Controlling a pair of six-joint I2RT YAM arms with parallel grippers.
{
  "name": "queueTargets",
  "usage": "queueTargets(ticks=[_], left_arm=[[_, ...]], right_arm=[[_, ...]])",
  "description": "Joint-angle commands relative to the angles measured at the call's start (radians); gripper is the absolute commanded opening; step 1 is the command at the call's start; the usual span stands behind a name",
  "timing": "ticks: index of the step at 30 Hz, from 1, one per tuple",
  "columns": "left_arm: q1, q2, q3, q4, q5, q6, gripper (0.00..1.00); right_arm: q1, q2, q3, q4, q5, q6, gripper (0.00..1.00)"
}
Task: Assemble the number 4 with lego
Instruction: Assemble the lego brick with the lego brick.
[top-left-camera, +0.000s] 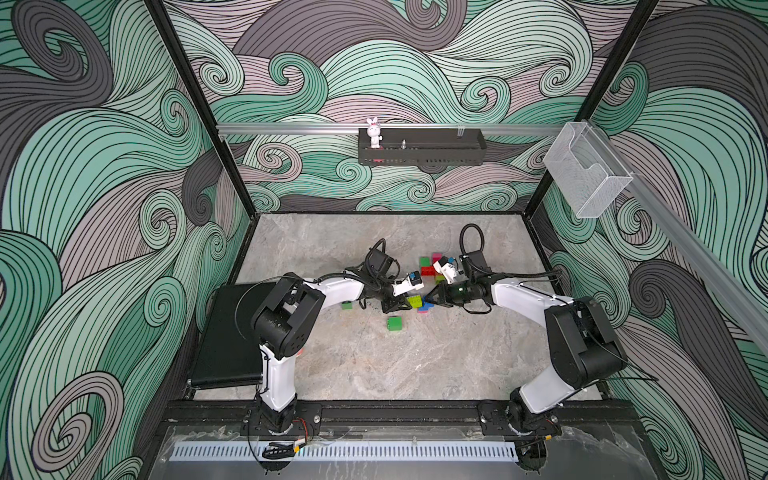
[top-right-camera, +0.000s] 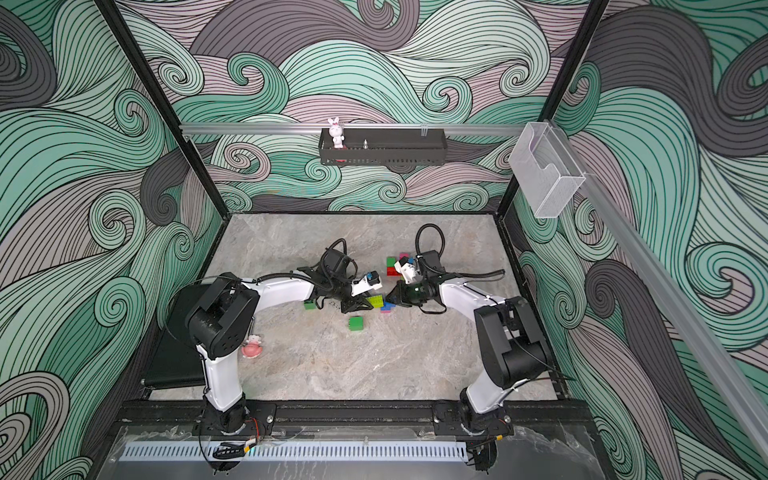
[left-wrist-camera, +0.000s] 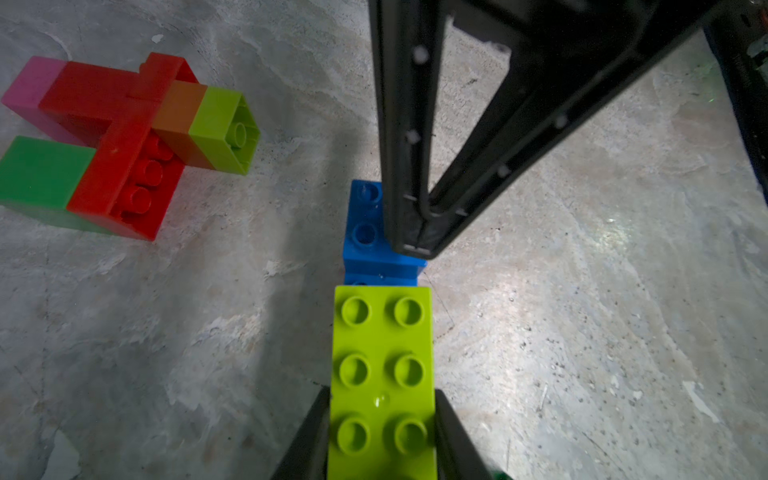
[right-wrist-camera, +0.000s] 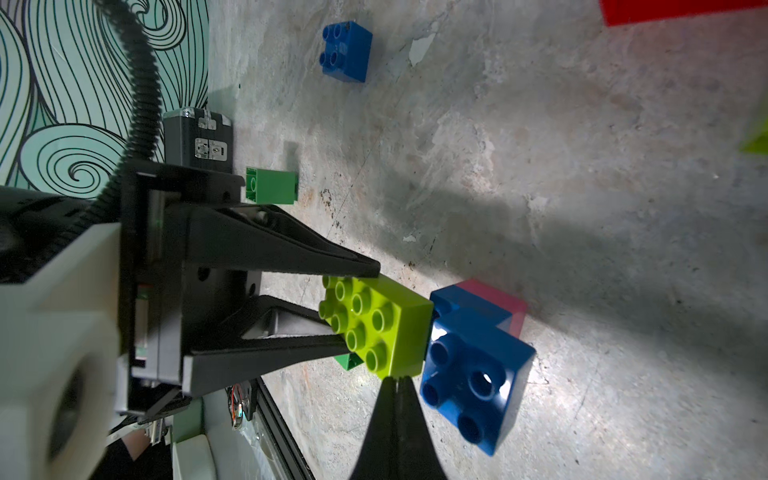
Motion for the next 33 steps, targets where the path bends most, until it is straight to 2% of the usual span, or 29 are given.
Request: queueTargets(ticks=[1,13,24,33], left_arm=[[-0.004,0.02,0.042,-0.027,0.021,0.015,0.0],[-0.017,0.032,0.072,-0.063,-0.013,0.002,0.0],[-0.031,0.06,0.098,-0.119,-0.041,0.026,0.0],[-0.045,0.073,0.109,-0.161,-0.059,0.06,0.0]], right_arm=[[-0.005,0.011,0.028,0.024,-0.022,0.011,0.02],[-0.005,0.025,0.023,0.029,-0.006,0.036,0.03],[-0.005,0.057,0.026,0.047,-0.06,0.047,0.04],[-0.006,0.101,0.025,0.016,-0.028,0.057,0.02]])
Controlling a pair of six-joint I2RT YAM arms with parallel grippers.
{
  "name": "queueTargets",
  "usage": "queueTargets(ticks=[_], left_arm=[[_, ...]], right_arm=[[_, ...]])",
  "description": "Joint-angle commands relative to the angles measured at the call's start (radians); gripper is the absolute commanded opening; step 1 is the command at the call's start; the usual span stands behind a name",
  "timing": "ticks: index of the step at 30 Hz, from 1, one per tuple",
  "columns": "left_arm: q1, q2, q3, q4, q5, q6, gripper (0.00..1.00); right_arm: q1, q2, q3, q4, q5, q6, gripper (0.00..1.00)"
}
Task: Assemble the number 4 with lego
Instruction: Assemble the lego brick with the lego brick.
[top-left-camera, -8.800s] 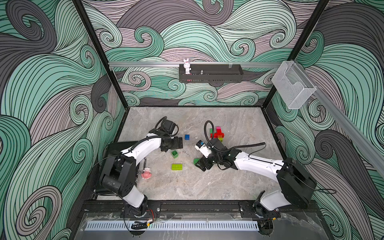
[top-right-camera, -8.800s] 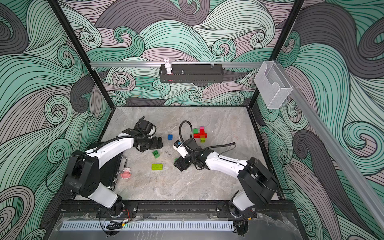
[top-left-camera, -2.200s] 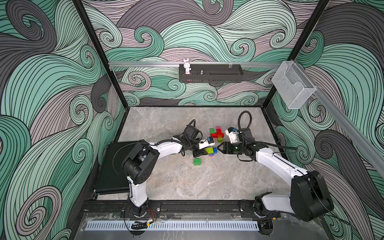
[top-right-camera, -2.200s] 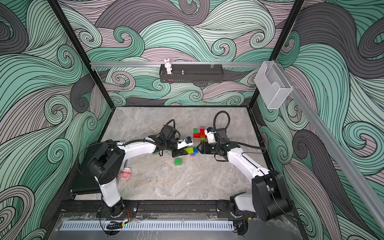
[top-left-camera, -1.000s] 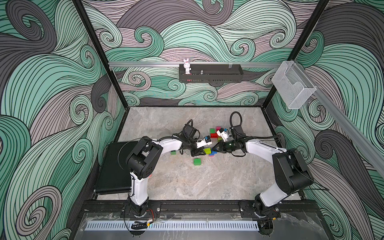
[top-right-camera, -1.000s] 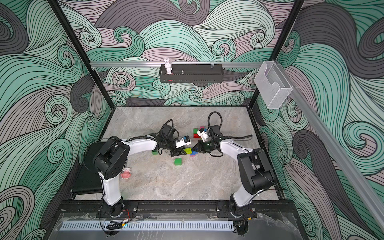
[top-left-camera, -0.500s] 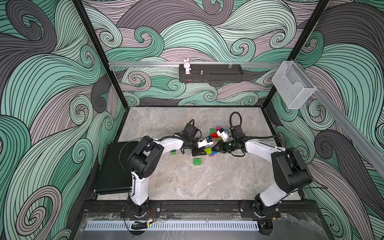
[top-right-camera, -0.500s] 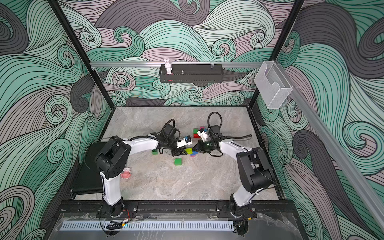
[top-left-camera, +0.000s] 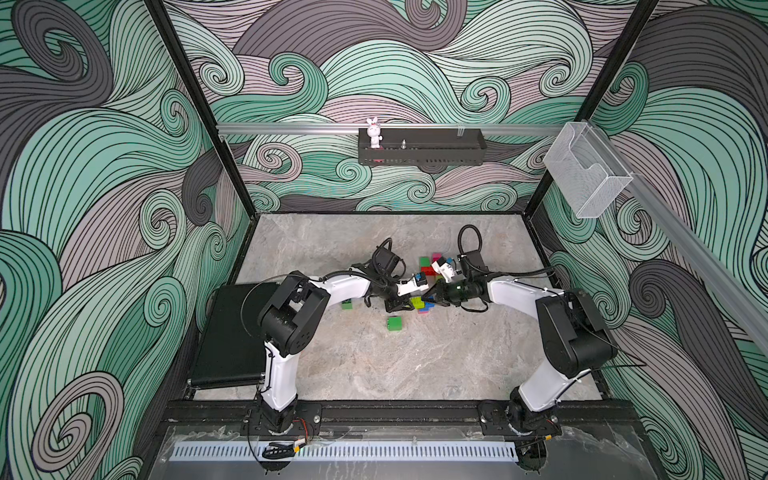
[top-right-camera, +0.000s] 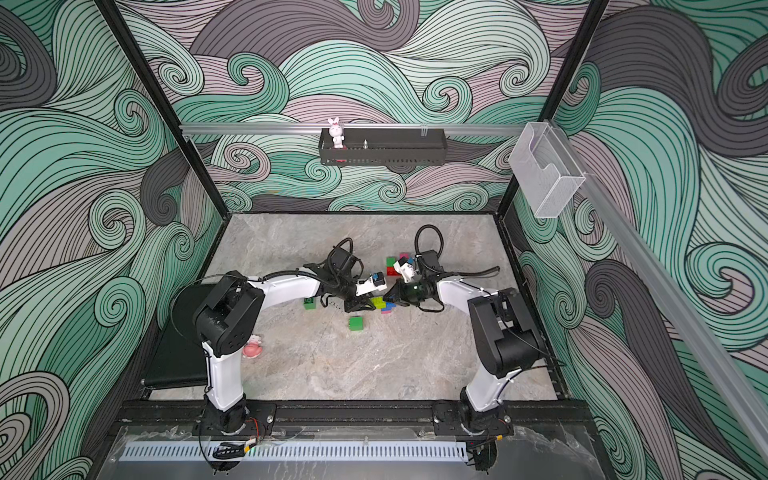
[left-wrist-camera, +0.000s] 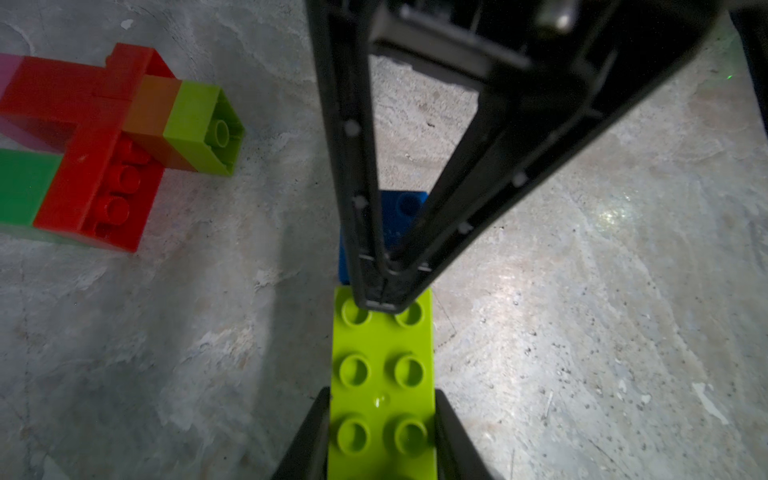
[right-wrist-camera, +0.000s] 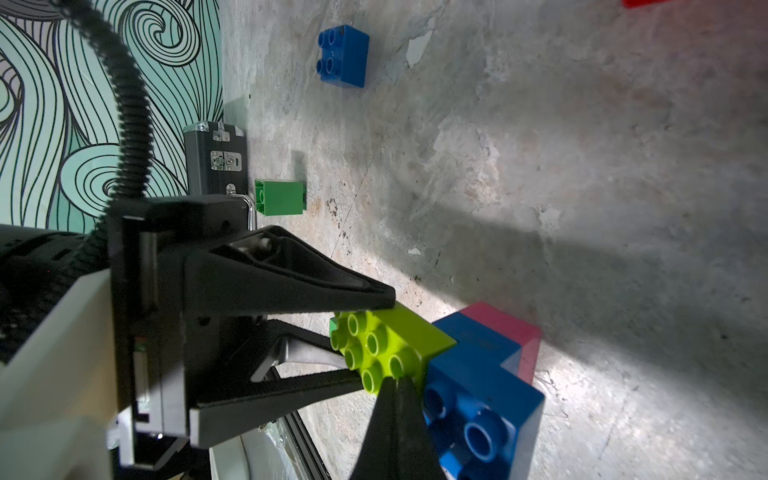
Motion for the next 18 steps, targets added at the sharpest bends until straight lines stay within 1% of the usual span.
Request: queueTargets(ticks=[1,10,15,18], left_arm=[[-0.017,0.033,0.025,-0.065,-0.015,0.027,0.0],[-0.03,0.044,0.053,-0.134,-0.045,0.041,0.0],[-0.043,0.057,0.069,-0.183,-0.082,0.047,0.0],[-0.056,0.076,0.088,-0.224,-0.111,0.053,0.0]], right_arm=[[0.001,0.029,0.009,-0.041,0.04,0.004,0.01],[0.001,0.054,-0.037,-0.103,0.136,-0.008,0.0],[0.001,0.063,-0.06,-0.159,0.212,-0.031,0.0],[0.003,0.071,-0.069,-0.18,0.235,-0.041,0.0]])
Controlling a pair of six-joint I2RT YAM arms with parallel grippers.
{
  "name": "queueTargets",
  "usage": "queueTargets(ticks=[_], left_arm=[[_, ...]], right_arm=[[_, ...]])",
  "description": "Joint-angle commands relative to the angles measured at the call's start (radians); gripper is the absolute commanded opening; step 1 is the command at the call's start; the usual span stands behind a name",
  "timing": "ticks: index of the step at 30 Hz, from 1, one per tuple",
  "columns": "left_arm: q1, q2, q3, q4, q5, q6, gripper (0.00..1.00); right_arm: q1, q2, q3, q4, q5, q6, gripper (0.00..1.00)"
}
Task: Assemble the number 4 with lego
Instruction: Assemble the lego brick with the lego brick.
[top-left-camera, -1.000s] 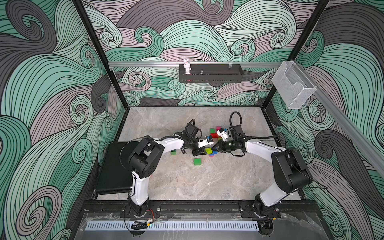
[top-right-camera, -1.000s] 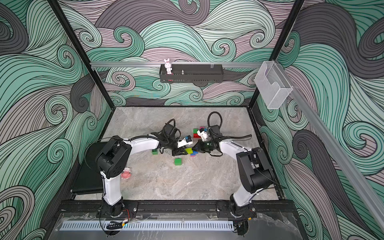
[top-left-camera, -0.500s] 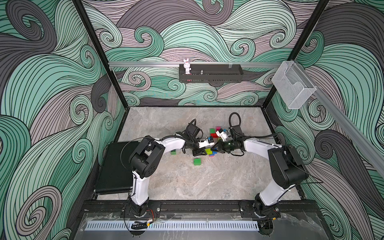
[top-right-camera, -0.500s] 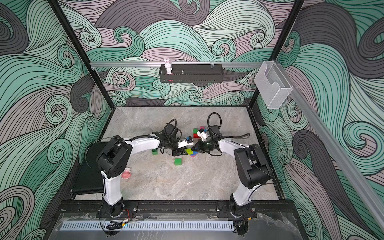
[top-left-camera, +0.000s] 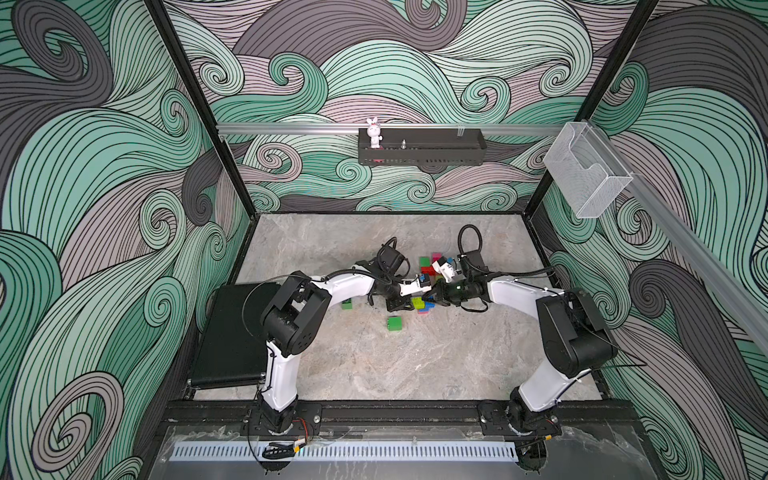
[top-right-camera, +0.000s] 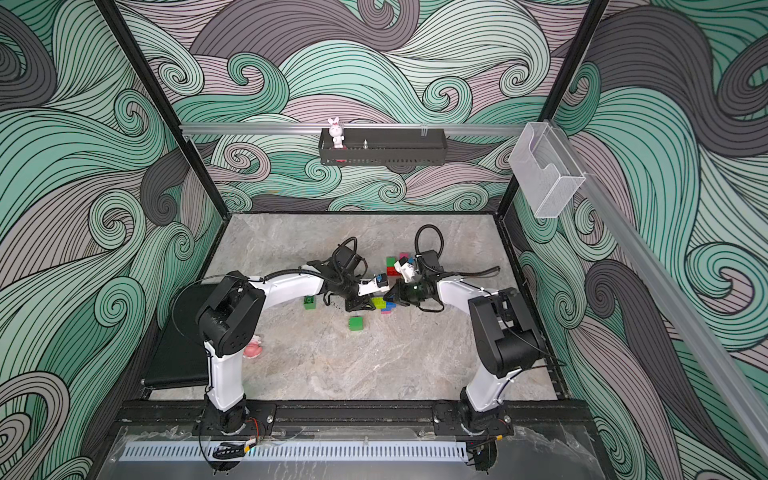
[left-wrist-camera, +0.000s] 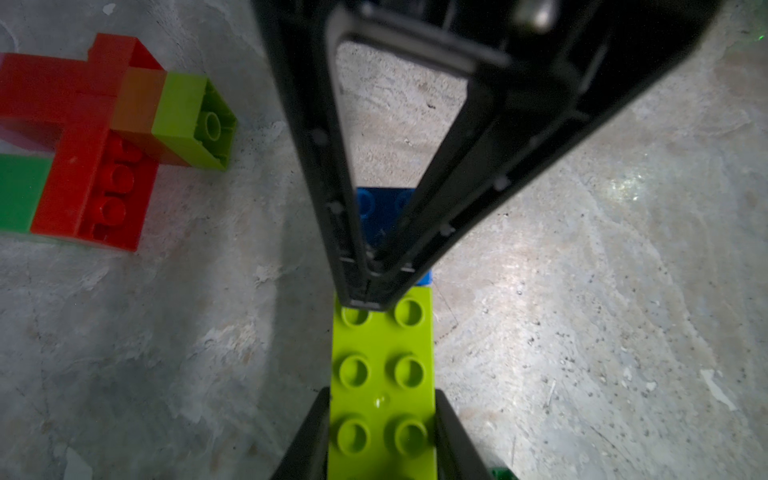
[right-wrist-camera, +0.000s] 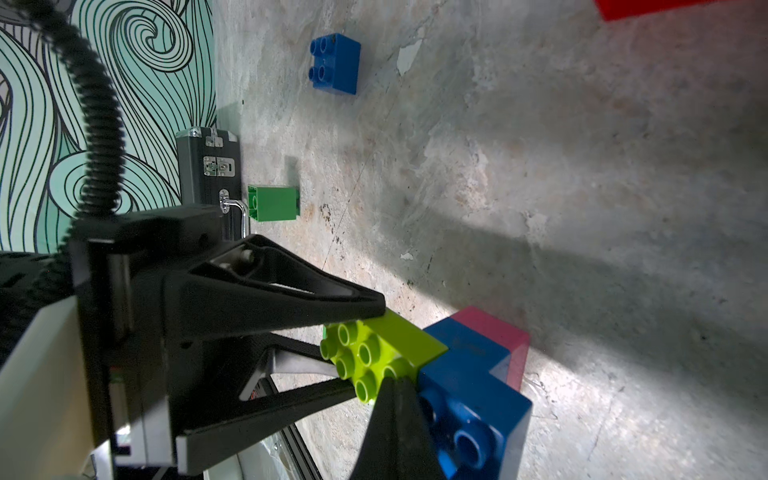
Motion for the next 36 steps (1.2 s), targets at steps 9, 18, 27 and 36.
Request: queueTargets(ticks=[9,18,27,36], left_arm=[[-0.047,0.086,0.069,-0.226,-0.138,0.041,0.0],[-0.047,0.069,0.098,-0.194,-0.073,-0.052,0.0],[-0.042,0.088,0.109,-0.209,-0.08,-0.034,0.0],[-0.038,0.086,0.103,-0.202,-0.076,-0.034,0.0]], right_arm=[[0.004,0.05,-0.074,-0.175,0.2,-0.034,0.0],[0.004,0.026,-0.075,-0.126,0.099,-0.018,0.0],[0.003,-0.025,-0.05,-0.034,-0.029,0.067,0.0],[0.003,-0.043,-0.039,0.025,-0.064,0.122,0.0]])
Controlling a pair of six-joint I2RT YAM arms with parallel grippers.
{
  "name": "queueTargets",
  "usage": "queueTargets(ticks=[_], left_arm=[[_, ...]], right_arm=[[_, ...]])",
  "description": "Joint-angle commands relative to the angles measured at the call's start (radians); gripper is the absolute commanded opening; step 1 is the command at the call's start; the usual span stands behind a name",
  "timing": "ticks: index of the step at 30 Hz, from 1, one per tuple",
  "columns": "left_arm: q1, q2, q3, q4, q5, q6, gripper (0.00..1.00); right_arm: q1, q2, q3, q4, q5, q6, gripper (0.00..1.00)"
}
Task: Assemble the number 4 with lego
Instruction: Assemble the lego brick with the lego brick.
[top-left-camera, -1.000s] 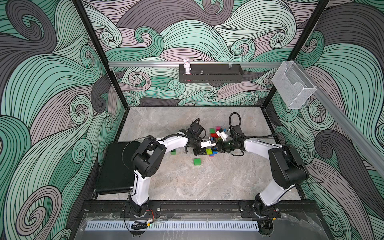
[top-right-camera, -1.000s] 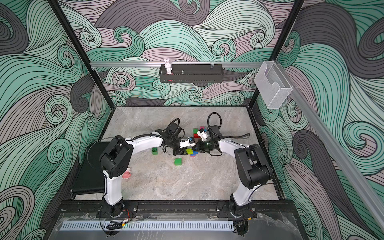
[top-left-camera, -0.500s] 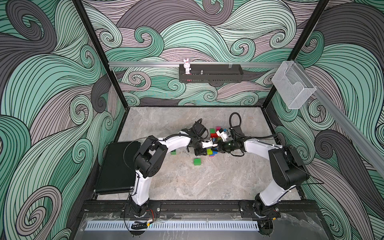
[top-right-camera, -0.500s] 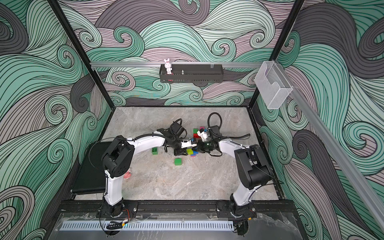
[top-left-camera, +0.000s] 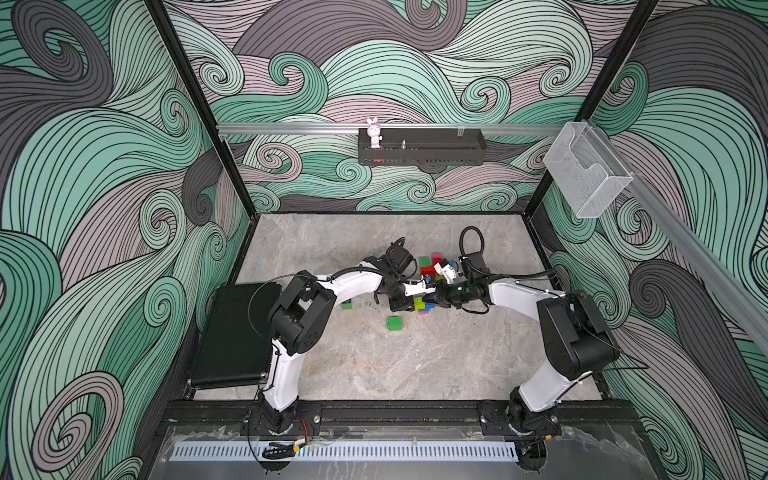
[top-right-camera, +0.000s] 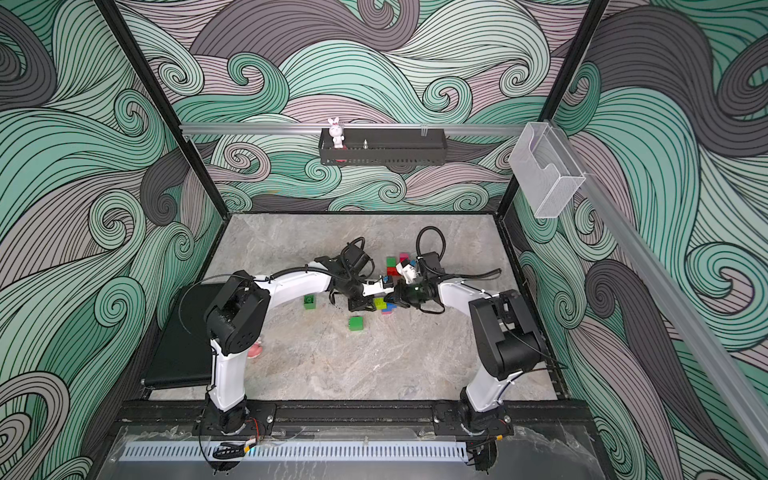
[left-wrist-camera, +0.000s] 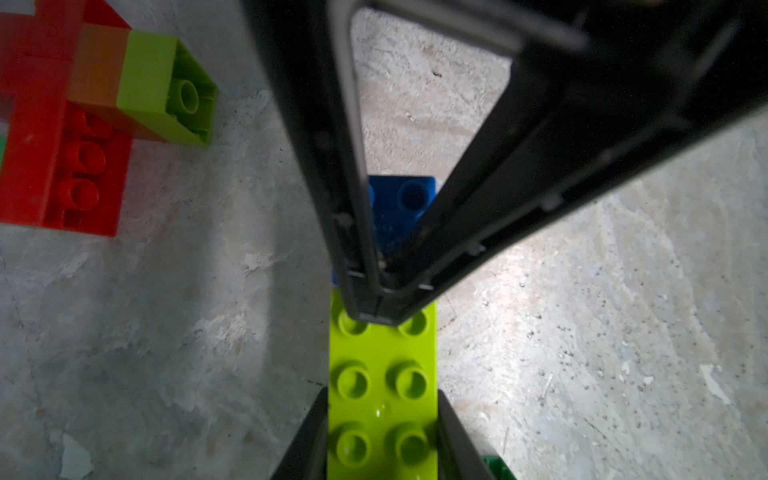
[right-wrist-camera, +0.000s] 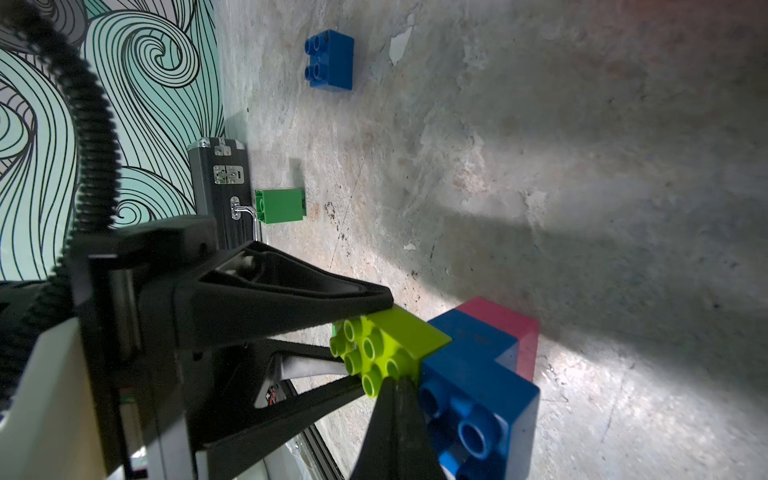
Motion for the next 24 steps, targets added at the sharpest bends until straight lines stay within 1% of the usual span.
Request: queueTargets(ticks=[1,8,15,16,18,19,22,24], left_arm=[[-0.004,0.048,0.001,-0.062,0.008,-0.009,0.0],[-0.004,0.049,-0.001,-0.055,0.017,-0.016,0.0],[-0.004,0.047,0.004,-0.049,0.021,-0.03,0.0],[-0.004,0.044,0.007,-0.047,0.018,-0.036,0.04],[-0.004,0.041,0.007,-0.043,0.015,-0.045,0.19],[-0.005,0.038,0.007,-0.042,0.016,-0.045,0.22],[-0.003,0.034,0.006,-0.04,0.022,-0.05,0.28],[-0.002,0.034,0.007,-0.037,0.022,-0.051,0.3]], right_arm=[[0.005,-0.022,-0.014,0.001,-0.026,0.037,0.0],[0.005,0.018,-0.043,0.047,-0.049,0.059,0.0],[0.003,0.041,-0.072,-0.001,0.031,0.041,0.0],[0.003,0.042,-0.077,-0.006,0.039,0.04,0.0],[0.001,0.043,-0.089,-0.013,0.058,0.039,0.0],[0.0,0.043,-0.094,-0.014,0.065,0.04,0.0],[0.0,0.044,-0.101,-0.027,0.09,0.038,0.0],[-0.003,0.042,-0.102,-0.039,0.108,0.03,0.0]])
